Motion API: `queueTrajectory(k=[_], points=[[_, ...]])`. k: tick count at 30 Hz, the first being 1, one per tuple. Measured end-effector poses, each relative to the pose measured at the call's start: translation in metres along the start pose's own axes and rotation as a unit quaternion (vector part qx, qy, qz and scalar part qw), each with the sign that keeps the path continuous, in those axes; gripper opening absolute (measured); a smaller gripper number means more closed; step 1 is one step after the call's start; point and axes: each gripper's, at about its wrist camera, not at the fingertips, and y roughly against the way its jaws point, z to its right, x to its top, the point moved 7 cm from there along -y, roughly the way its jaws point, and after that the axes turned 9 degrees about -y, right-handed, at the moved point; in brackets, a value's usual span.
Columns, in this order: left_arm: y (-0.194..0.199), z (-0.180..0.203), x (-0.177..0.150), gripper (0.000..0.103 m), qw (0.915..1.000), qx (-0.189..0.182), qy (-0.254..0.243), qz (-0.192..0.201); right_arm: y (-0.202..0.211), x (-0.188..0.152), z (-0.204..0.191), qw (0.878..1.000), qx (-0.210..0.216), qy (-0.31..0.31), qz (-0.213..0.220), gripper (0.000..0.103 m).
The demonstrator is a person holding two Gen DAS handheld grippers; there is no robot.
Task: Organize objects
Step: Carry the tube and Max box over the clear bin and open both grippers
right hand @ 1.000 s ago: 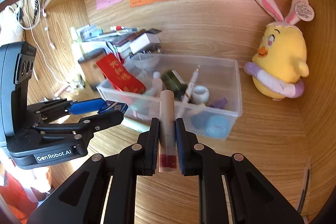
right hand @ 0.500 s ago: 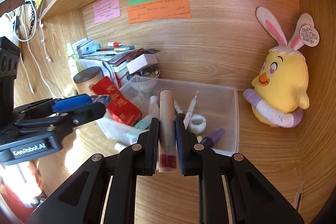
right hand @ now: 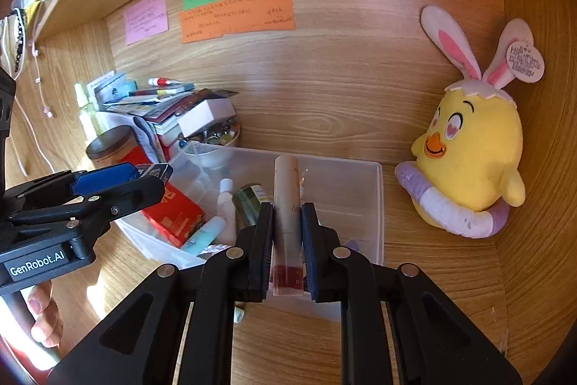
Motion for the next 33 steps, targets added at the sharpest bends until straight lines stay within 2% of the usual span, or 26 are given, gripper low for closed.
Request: queueTrajectory(k=[11,18,20,24,33], points=[[-0.042,-0.001,-0.013,0.05,0.999,-0.011,-0.002,-0.044,-0.035,-0.014,0.023,0.998,-0.005,-0.041,-0.045,0.014],[-0.06,0.006,-0.024,0.05,0.9974,-0.018,-0.012,-0.068,-0.048,-0.024,0.024,0.997,-0.019,-0.035,-0.065,0.014],[-0.064,0.007,-0.027,0.05,0.9964,-0.034,-0.006,-0.078,-0.051,-0.027,0.023,0.997,-0.023,-0.033,-0.071,0.014],[-0.067,0.009,-0.03,0.05,0.9946,-0.053,0.001,-0.089,-0.055,-0.03,0.021,0.996,-0.031,-0.027,-0.074,0.014],[-0.053,0.015,-0.031,0.05,0.9951,-0.045,-0.02,-0.085,-0.053,-0.028,0.019,0.996,-0.026,-0.023,-0.079,0.015]])
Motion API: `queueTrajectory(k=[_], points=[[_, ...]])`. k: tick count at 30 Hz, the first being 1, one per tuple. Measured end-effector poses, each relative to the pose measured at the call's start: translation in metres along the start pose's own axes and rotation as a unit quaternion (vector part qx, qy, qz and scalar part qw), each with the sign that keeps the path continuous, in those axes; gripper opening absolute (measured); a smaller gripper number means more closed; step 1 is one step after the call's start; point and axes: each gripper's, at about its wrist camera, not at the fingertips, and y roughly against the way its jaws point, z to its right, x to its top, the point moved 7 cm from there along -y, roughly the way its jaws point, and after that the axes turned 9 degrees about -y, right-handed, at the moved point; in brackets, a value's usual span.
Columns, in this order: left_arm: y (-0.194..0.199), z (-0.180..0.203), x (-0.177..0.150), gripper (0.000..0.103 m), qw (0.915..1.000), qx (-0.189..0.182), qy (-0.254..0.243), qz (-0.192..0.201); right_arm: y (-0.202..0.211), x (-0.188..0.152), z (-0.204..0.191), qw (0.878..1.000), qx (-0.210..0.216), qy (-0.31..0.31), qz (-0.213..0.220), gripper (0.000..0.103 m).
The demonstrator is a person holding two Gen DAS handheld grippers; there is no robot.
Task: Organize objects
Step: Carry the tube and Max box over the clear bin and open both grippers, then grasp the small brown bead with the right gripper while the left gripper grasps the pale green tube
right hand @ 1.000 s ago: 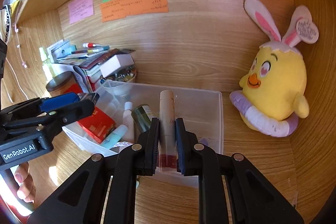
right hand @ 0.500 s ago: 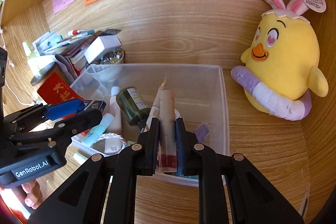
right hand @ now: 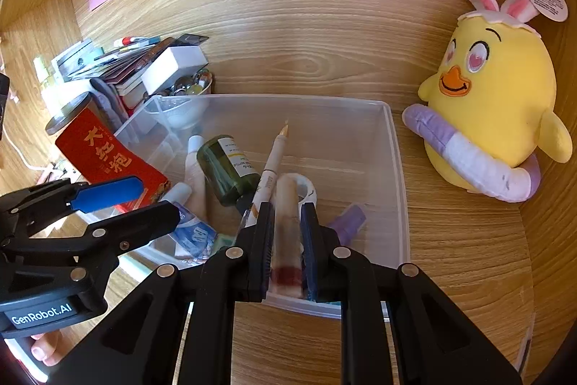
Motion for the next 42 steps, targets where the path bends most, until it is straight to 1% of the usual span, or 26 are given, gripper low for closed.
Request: queueTrajectory(k=[3,6,8,11,12,14,17,20,25,28,30,33,36,42], points=[[0.011,0.001,0.001,0.055,0.9999,0.005,-0.005,0.008,0.003,-0.001,0.0,1.0,0.005,0.001,-0.004,0.022],[0.023,0.001,0.002,0.065,0.9997,0.011,-0.007,0.019,0.012,-0.001,-0.001,1.0,0.005,0.007,0.004,0.027],[0.032,0.001,0.001,0.073,0.9995,0.015,-0.006,0.027,0.019,-0.002,-0.003,1.0,0.012,0.008,0.01,0.033],[0.045,0.001,-0.001,0.078,0.9991,0.017,-0.01,0.037,0.03,-0.003,-0.004,1.0,0.02,0.009,0.017,0.039],[0.048,0.001,-0.002,0.079,0.999,0.017,-0.011,0.039,0.034,-0.004,-0.004,1.0,0.023,0.009,0.019,0.039],[0.055,0.001,-0.005,0.084,0.9989,0.018,-0.015,0.041,0.042,-0.007,-0.005,0.999,0.03,0.01,0.021,0.04],[0.059,0.002,-0.014,0.089,0.999,0.019,-0.019,0.037,0.055,-0.012,-0.006,0.999,0.039,0.016,0.024,0.041],[0.057,0.001,-0.028,0.09,0.9995,0.017,-0.018,0.018,0.065,-0.021,-0.01,0.998,0.048,0.028,0.021,0.043],[0.042,-0.005,-0.056,0.09,0.9995,0.02,-0.011,-0.02,0.07,-0.041,-0.015,0.997,0.054,0.045,0.011,0.044],[0.029,-0.013,-0.072,0.09,0.9985,0.024,0.001,-0.049,0.062,-0.055,-0.02,0.997,0.058,0.055,-0.009,0.044],[0.025,-0.019,-0.079,0.09,0.9978,0.028,0.011,-0.059,0.048,-0.064,-0.024,0.996,0.055,0.061,-0.034,0.044],[0.024,-0.03,-0.088,0.09,0.997,0.035,0.026,-0.064,0.025,-0.074,-0.031,0.994,0.053,0.065,-0.069,0.044],[0.028,-0.04,-0.096,0.09,0.9964,0.043,0.038,-0.063,0.009,-0.078,-0.036,0.992,0.065,0.053,-0.091,0.044],[0.032,-0.053,-0.102,0.09,0.9957,0.047,0.052,-0.061,-0.008,-0.074,-0.042,0.992,0.07,0.038,-0.094,0.043]])
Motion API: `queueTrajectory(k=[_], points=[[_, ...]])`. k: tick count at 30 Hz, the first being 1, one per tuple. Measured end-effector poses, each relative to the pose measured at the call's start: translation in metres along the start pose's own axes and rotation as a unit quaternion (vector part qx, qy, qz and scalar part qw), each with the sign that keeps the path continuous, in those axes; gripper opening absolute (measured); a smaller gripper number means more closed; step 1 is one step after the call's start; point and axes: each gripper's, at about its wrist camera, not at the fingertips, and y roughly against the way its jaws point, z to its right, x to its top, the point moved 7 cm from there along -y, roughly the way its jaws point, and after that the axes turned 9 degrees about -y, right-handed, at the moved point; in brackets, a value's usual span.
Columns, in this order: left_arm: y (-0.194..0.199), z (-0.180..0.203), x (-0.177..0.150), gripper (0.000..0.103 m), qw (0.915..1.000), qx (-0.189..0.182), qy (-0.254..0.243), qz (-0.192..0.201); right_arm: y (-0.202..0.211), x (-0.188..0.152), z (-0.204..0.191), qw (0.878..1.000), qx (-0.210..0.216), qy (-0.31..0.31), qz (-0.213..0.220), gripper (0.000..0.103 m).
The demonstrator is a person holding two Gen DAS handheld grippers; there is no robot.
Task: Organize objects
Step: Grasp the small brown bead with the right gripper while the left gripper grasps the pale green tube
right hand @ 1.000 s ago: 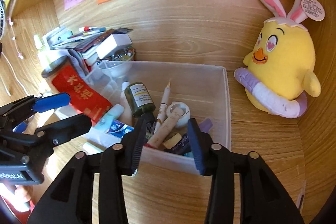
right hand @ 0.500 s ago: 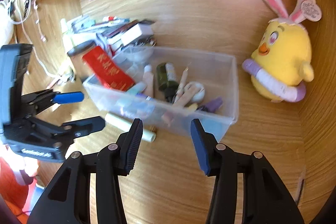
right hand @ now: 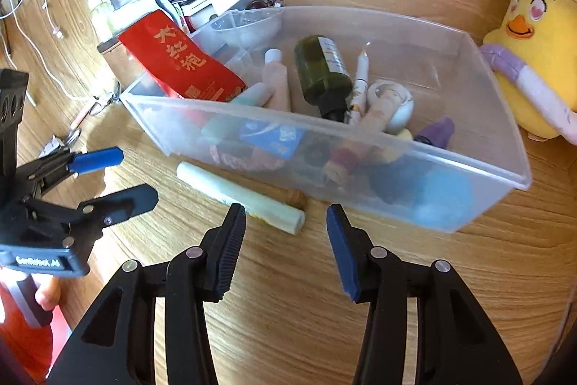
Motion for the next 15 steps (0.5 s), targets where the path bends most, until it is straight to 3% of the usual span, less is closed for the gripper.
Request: queueTrajectory(k=[7,12,15], points=[[0.002,-0.003,-0.001,0.09,0.9999,-0.005,0.008,0.008,0.002,-0.015,-0.029,0.999,0.033,0.038,-0.019,0.042],[0.002,-0.003,0.0,0.09,0.9999,-0.007,0.007,0.012,0.01,-0.009,-0.015,1.0,0.01,0.004,0.003,0.041],[0.003,-0.003,-0.001,0.09,0.9998,-0.01,0.008,0.016,0.005,-0.002,0.0,0.999,-0.022,-0.026,0.006,0.026]])
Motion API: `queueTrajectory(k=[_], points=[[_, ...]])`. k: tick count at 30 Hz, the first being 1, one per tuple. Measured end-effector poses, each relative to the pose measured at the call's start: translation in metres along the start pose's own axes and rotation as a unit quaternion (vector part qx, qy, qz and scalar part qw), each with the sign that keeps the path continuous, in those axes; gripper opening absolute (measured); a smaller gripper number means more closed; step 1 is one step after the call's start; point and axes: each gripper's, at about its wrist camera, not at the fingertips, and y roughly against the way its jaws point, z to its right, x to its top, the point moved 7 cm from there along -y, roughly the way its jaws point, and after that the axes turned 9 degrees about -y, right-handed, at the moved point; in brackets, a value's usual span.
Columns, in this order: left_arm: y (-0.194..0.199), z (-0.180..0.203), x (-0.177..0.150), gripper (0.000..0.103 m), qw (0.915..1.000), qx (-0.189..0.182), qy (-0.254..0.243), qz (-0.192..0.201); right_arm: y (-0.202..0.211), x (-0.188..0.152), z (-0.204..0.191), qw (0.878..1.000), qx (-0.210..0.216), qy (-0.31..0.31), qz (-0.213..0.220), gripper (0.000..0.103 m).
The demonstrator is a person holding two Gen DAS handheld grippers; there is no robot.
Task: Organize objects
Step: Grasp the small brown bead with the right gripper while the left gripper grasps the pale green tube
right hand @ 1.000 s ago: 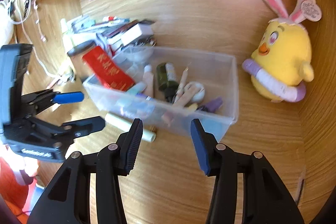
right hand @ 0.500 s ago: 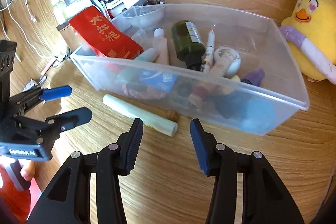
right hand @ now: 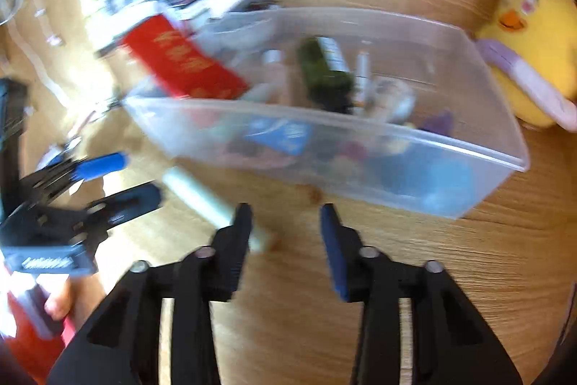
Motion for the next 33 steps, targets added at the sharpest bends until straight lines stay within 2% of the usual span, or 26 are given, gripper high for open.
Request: queueTrajectory(k=[2,12,14,22,28,33], points=[[0.001,-0.001,0.0,0.09,1.0,0.0,0.001,0.004,-0.006,0.003,0.006,1.0,-0.011,-0.02,-0.003,0.018],[-0.001,0.005,0.002,0.09,0.9995,-0.031,-0.002,0.001,-0.021,0.01,-0.002,0.997,-0.077,-0.01,0.011,0.016],[-0.002,0.008,0.003,0.09,0.9995,-0.031,-0.008,-0.001,-0.021,0.01,-0.003,0.996,-0.084,-0.004,0.015,0.012],[-0.001,0.026,0.007,0.09,0.9985,-0.029,-0.047,-0.002,-0.01,0.006,0.004,0.998,-0.061,-0.011,0.015,0.011],[-0.008,0.047,0.015,0.09,0.9969,-0.043,-0.065,-0.013,0.015,0.006,0.022,0.997,-0.054,-0.025,0.038,0.012],[-0.024,0.053,0.023,0.09,0.9987,0.001,-0.045,-0.024,0.03,0.006,0.044,0.996,-0.055,-0.047,0.053,0.012]])
